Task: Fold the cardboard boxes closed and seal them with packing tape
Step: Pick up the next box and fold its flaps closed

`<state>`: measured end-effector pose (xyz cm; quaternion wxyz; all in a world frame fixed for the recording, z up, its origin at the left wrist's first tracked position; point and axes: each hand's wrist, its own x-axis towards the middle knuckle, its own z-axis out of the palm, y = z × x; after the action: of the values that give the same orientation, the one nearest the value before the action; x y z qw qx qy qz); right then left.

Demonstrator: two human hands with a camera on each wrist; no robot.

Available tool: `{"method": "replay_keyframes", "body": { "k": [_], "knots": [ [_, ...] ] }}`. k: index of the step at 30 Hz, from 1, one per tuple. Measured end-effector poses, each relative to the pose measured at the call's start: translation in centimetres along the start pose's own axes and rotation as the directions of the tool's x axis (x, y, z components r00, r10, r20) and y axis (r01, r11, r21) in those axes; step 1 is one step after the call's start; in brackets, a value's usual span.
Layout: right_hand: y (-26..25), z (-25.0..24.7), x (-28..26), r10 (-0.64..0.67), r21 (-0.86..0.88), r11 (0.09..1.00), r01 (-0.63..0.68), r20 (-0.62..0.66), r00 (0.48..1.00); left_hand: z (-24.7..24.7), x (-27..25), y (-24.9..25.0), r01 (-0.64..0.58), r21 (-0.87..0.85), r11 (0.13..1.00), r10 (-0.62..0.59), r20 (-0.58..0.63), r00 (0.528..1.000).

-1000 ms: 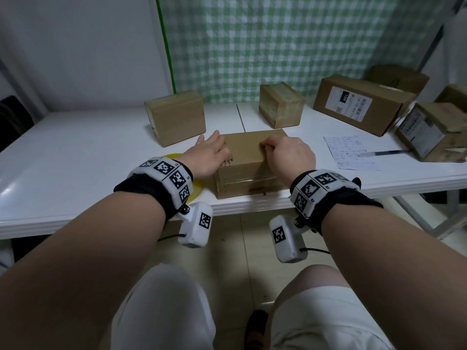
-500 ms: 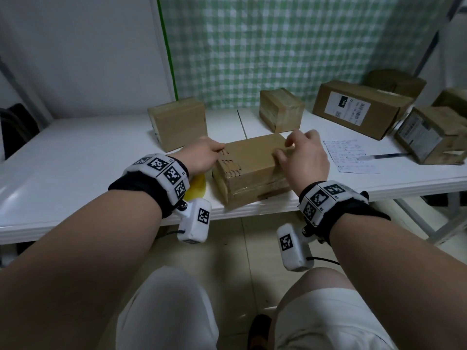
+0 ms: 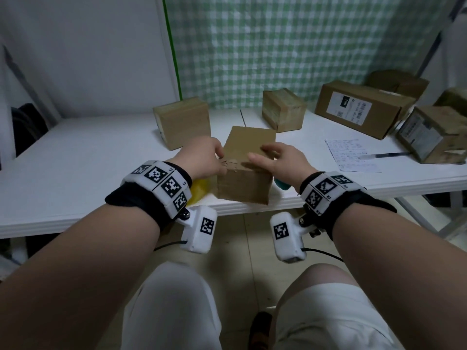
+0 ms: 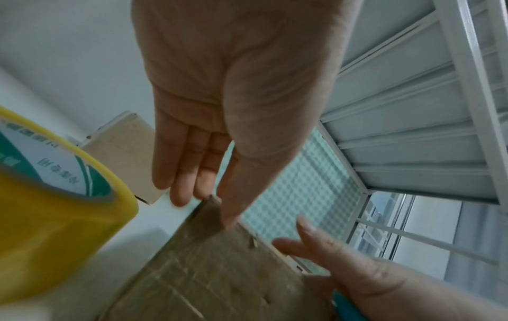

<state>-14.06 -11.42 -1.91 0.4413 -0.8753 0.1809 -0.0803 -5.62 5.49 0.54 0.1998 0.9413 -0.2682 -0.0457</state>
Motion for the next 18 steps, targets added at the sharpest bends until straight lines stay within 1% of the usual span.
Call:
{"method": "replay_keyframes", "body": {
  "k": [2, 4, 6, 11, 15, 18],
  "knots": [
    [0.3, 0.0, 0.3, 0.006, 0.048, 0.999, -0.006, 0.005, 1.000, 0.0, -0.3, 0.1, 0.024, -0.154, 0.988, -0.022, 0.012, 1.000],
    [0.6, 0.0, 0.5, 0.015, 0.090, 0.996, -0.016, 0.017, 1.000, 0.1, -0.5, -0.1, 0.062, -0.353, 0.933, -0.056, 0.028, 0.998],
    [1.1, 0.0, 0.8, 0.016, 0.101, 0.995, -0.019, 0.030, 0.999, 0.6, -0.6, -0.3, 0.092, -0.455, 0.886, -0.083, 0.040, 0.996],
    [1.7, 0.2, 1.2, 0.003, 0.152, 0.988, -0.009, 0.034, 0.999, 1.5, -0.3, -0.9, 0.174, -0.573, 0.801, -0.139, 0.105, 0.985],
    [1.8, 0.3, 1.3, -0.007, 0.190, 0.982, 0.000, 0.035, 0.999, 1.6, 0.1, -1.0, 0.185, -0.576, 0.796, -0.128, 0.138, 0.982],
    [1.9, 0.1, 1.5, 0.026, 0.212, 0.977, -0.018, -0.034, 0.999, 1.7, 0.5, -1.2, 0.182, -0.578, 0.796, -0.121, 0.143, 0.982]
  ]
}}
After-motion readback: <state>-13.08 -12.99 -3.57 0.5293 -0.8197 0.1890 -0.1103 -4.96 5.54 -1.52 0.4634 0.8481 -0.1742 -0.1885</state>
